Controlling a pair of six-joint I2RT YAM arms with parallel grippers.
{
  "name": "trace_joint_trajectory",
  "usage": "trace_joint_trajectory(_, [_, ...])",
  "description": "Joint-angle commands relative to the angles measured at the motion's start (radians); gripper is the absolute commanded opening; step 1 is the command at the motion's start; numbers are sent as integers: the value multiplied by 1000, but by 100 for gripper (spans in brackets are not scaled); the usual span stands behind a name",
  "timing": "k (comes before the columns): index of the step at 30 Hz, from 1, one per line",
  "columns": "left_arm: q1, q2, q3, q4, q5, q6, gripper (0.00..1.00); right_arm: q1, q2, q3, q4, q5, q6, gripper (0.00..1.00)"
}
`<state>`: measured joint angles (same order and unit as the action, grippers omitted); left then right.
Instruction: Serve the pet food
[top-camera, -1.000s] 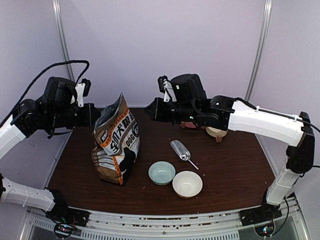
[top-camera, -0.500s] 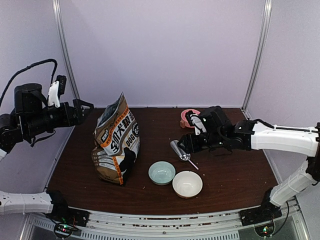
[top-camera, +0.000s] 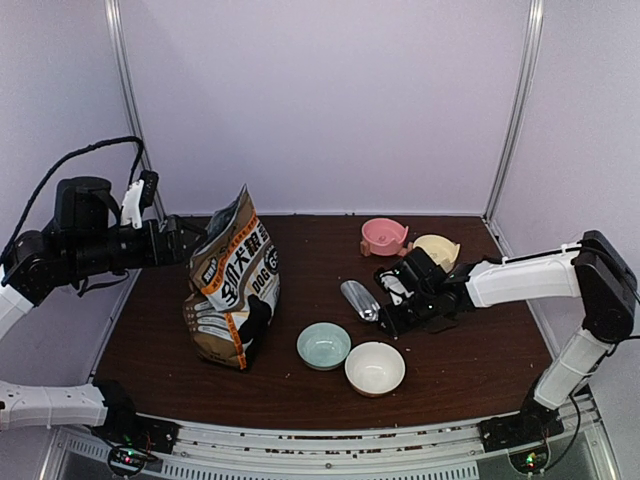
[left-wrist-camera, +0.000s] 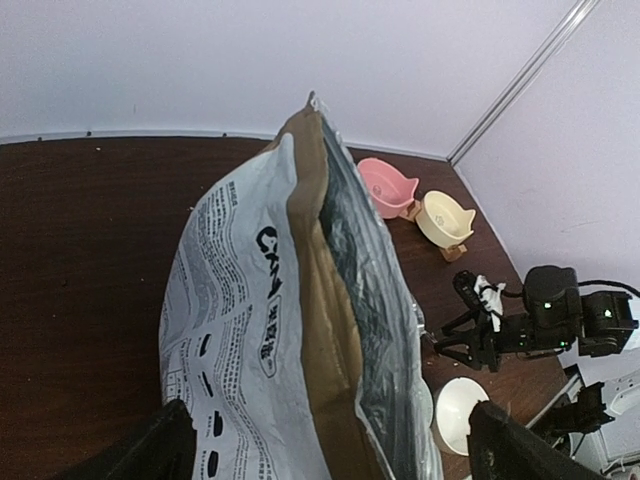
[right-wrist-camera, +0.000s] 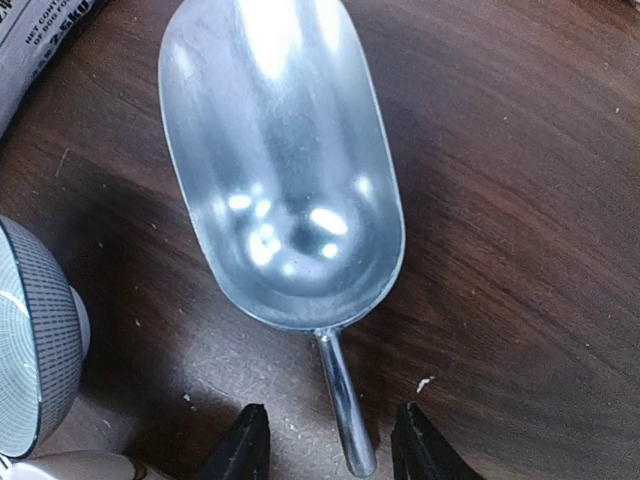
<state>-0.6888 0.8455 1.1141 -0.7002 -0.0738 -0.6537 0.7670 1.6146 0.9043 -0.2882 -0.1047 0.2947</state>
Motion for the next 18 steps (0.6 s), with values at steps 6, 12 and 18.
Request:
trace_joint_trajectory(6, [5,9,7,48,32,-18,98,-6,116,72,33,47,-114,36])
trace_joint_trajectory(12, [5,13,12,48,38,-17,98,-6,152,65,67,41,-153,27])
trace_joint_trajectory(18, [5,18,40,25,40,15,97,-6,164,58,99,7,-200,8])
